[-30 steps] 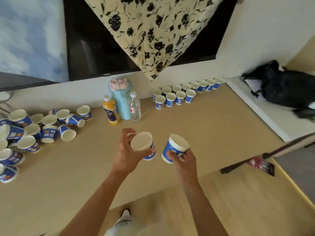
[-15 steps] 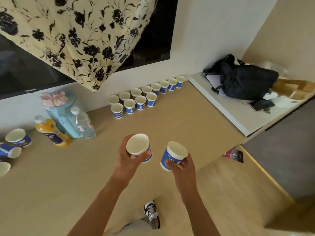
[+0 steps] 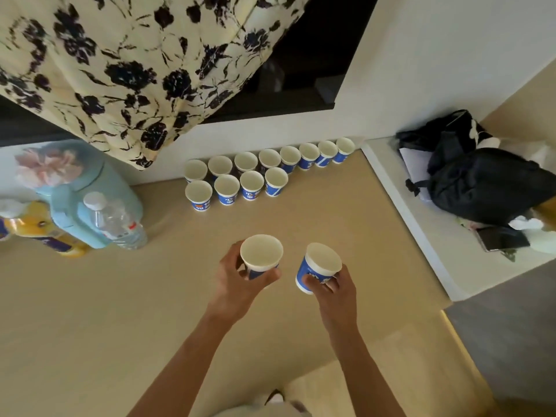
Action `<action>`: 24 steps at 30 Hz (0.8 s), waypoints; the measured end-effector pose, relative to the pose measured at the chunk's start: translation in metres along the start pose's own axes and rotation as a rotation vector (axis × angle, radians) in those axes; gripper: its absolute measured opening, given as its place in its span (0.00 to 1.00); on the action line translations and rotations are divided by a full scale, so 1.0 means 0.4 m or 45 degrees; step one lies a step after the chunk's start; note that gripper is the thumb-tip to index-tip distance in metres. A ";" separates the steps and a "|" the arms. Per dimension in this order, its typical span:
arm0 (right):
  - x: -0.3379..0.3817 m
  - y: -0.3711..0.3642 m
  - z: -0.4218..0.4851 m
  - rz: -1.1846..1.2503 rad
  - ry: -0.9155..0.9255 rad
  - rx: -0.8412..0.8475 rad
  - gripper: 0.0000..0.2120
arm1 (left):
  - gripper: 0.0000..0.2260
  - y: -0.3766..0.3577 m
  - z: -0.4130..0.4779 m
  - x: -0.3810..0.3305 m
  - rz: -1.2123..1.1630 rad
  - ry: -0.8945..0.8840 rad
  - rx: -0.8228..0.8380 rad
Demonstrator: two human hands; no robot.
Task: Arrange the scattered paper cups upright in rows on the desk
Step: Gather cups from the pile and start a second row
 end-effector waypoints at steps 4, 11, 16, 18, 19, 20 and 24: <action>0.001 -0.012 0.098 -0.071 -0.013 0.011 0.32 | 0.28 -0.020 0.028 -0.014 0.042 -0.031 -0.054; -0.005 -0.015 0.305 -0.099 -0.020 0.141 0.26 | 0.28 -0.099 0.081 -0.056 0.094 -0.030 -0.189; -0.001 -0.023 0.477 -0.165 -0.039 0.253 0.26 | 0.28 -0.177 0.137 -0.097 0.091 -0.011 -0.343; 0.005 -0.030 0.549 -0.193 -0.013 0.273 0.26 | 0.28 -0.208 0.158 -0.106 0.096 -0.012 -0.373; 0.006 -0.033 0.586 -0.203 -0.008 0.285 0.26 | 0.27 -0.225 0.169 -0.109 0.104 -0.001 -0.378; 0.007 -0.039 0.618 -0.211 -0.005 0.297 0.27 | 0.27 -0.239 0.175 -0.111 0.107 0.010 -0.381; -0.014 -0.059 0.726 -0.298 0.029 0.372 0.27 | 0.27 -0.292 0.186 -0.119 0.108 0.026 -0.395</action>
Point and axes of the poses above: each hand's wrist, its own z-axis towards the middle knuckle, its own y-axis out of the back of the hand, x = y × z, the point moved 5 cm from there along z, towards the middle knuckle, and after that the axes turned 7 degrees about z, right-handed, at the moved point
